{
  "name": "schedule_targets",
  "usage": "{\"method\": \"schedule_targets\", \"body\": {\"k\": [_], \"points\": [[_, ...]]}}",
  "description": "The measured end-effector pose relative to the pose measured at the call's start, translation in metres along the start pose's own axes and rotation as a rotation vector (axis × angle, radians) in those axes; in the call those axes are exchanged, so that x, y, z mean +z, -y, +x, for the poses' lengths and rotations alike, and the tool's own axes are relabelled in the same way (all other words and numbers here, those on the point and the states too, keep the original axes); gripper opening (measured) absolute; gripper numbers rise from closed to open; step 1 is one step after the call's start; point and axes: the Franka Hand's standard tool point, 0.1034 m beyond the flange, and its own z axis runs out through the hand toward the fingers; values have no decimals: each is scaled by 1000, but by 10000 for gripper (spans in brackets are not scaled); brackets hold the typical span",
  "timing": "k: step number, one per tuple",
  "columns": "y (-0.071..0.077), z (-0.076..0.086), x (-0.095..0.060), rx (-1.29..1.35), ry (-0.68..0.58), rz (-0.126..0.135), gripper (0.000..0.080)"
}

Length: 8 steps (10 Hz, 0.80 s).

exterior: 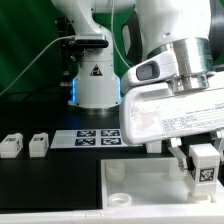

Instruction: Assemble one leg

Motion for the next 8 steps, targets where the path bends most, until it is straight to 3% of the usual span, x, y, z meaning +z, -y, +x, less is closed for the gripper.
{"method": "schedule_targets", "body": {"k": [3, 7, 8], "points": [[0, -4, -2, 37, -88, -19, 295], [0, -4, -2, 35, -96, -24, 295], [0, -4, -2, 34, -96, -24, 477]]}}
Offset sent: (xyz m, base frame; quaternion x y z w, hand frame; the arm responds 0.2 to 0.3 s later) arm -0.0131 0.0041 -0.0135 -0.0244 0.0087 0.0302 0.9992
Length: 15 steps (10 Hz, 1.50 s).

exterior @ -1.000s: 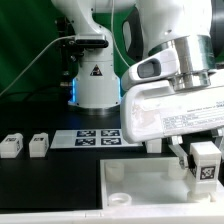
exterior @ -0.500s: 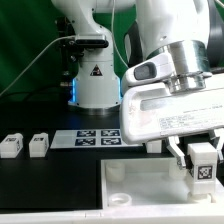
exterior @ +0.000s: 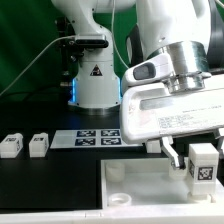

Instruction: Assemble one leg

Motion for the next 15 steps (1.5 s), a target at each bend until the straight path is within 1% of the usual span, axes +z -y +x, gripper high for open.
{"method": "schedule_targets", "body": {"k": [1, 2, 3, 10, 11, 12, 14, 15], "points": [[0, 0, 0, 0, 0, 0, 595], [0, 0, 0, -1, 0, 0, 595], [0, 0, 0, -1, 0, 0, 638], [0, 0, 0, -2, 0, 0, 649], [0, -2, 1, -1, 18, 1, 649], [3, -1, -3, 5, 60, 6, 649], [12, 11, -28, 12, 122, 19, 649], [15, 9, -35, 25, 243, 28, 649]]}}
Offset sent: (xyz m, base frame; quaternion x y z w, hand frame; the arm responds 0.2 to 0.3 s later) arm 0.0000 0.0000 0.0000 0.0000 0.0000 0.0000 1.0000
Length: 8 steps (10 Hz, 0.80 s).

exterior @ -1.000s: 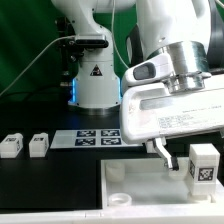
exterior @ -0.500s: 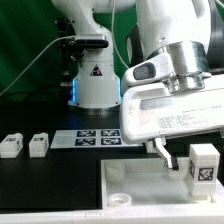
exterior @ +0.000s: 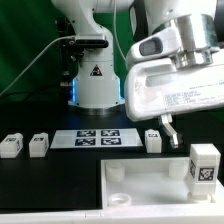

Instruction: Assemble one leg

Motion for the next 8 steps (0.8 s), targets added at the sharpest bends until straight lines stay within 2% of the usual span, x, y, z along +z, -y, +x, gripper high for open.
{"method": "schedule_targets", "body": {"k": [1, 2, 3, 4, 5, 8], "points": [[2, 7, -6, 10, 107, 9, 649], [-3, 15, -5, 21, 169, 10, 649], [-12, 15, -5, 23, 290, 13, 649], [-14, 21, -6, 31, 348, 17, 649], [-12, 25, -3, 27, 306, 16, 649], [-13, 23, -2, 28, 309, 15, 649]]}}
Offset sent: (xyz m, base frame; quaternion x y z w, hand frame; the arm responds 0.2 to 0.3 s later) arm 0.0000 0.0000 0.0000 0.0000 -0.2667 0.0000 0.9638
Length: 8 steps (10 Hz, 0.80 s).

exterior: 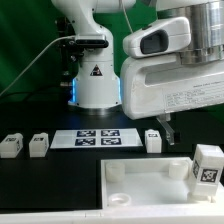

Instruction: Assemble one leg

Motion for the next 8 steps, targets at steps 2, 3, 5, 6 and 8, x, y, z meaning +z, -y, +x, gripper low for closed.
{"method": "schedule_targets", "body": {"k": [2, 3, 5, 6, 8], "points": [[0, 3, 5, 61, 50, -25, 649], [1, 8, 8, 66, 54, -47, 649], [-5, 7, 21, 78, 67, -53, 649], [-6, 7, 26, 79, 65, -53, 649], [-2, 5, 36, 79, 68, -49, 649]]}}
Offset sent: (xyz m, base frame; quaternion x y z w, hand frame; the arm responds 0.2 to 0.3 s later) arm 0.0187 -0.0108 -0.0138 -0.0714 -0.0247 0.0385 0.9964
